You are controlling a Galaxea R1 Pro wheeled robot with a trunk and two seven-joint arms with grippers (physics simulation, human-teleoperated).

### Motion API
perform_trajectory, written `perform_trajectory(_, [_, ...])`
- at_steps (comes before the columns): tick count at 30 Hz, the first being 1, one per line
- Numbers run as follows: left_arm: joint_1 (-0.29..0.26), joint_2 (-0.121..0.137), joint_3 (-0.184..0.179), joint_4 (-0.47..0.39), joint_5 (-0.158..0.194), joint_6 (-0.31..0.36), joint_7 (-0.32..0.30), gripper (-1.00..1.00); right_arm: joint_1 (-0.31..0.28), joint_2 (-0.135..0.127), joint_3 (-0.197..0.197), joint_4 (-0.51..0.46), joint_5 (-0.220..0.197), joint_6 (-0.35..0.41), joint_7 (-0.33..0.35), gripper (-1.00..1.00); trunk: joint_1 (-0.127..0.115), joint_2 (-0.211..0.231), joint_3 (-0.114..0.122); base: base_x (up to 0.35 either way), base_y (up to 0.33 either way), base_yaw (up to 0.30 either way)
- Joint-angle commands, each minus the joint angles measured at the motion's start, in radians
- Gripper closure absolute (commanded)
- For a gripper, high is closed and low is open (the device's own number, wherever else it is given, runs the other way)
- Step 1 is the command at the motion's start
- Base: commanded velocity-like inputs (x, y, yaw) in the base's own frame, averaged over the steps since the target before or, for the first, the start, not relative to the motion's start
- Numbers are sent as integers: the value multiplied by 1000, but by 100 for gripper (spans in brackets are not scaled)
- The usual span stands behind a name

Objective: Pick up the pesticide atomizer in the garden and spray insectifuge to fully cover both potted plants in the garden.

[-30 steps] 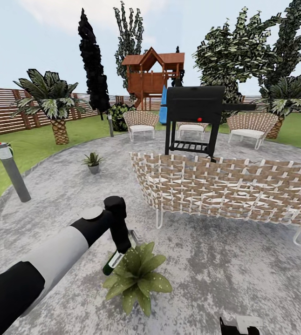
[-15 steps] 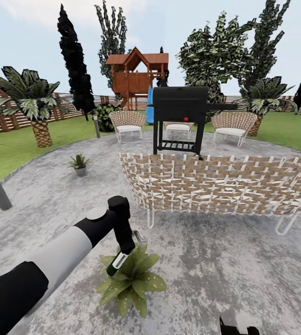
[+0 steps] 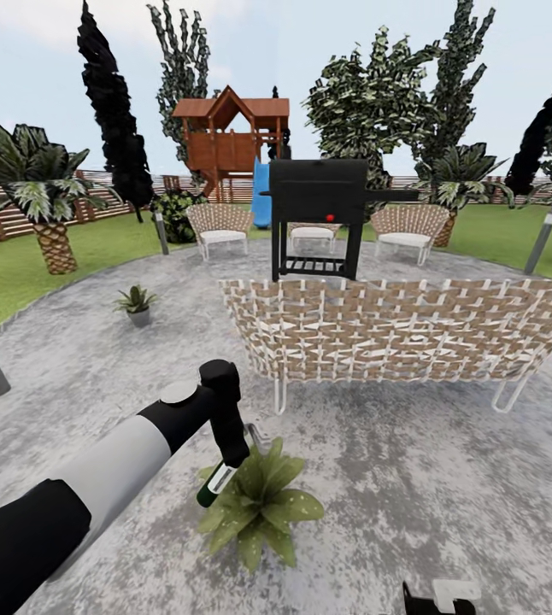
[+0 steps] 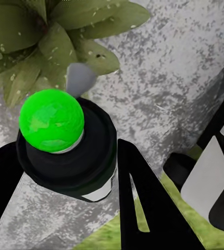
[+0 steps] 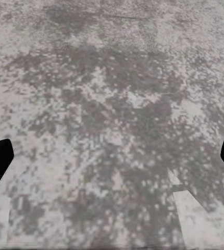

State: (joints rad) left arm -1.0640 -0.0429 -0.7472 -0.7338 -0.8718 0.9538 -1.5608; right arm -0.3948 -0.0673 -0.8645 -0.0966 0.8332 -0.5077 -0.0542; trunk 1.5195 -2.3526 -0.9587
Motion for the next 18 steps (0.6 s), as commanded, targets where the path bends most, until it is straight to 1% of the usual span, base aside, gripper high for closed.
perform_trajectory(1, [-1, -2, -2, -1, -11, 10, -10, 100, -1, 0, -5, 2, 11, -3, -6, -100, 0, 0, -1, 92, 303, -295])
perform_trajectory(5, [-11, -6, -2, 1, -23, 11, -10, 100, -1, 0, -5, 2, 11, -3, -6, -100, 0, 0, -1, 112, 277, -298])
perform_trajectory(9, [-6, -4, -18, 2, -25, 10, -10, 100, -1, 0, -5, 2, 11, -3, -6, -100, 0, 0, -1, 154, 183, -283])
perform_trajectory(11, [-4, -5, -21, 2, -24, 10, -10, 100, -1, 0, -5, 2, 11, -3, -6, -100, 0, 0, -1, 262, 120, -103])
perform_trajectory(14, [-9, -5, -55, 1, -25, 10, -10, 100, -1, 0, -5, 2, 11, -3, -6, -100, 0, 0, -1, 283, 47, -27])
perform_trajectory(15, [-10, -5, -61, 1, -26, 11, -10, 100, -1, 0, -5, 2, 11, -3, -6, -100, 0, 0, -1, 256, 15, -9])
perform_trajectory(18, [-11, -5, -68, -5, -28, 11, -10, 100, -1, 0, -5, 3, 11, -3, -6, -100, 0, 0, -1, 87, 5, -3])
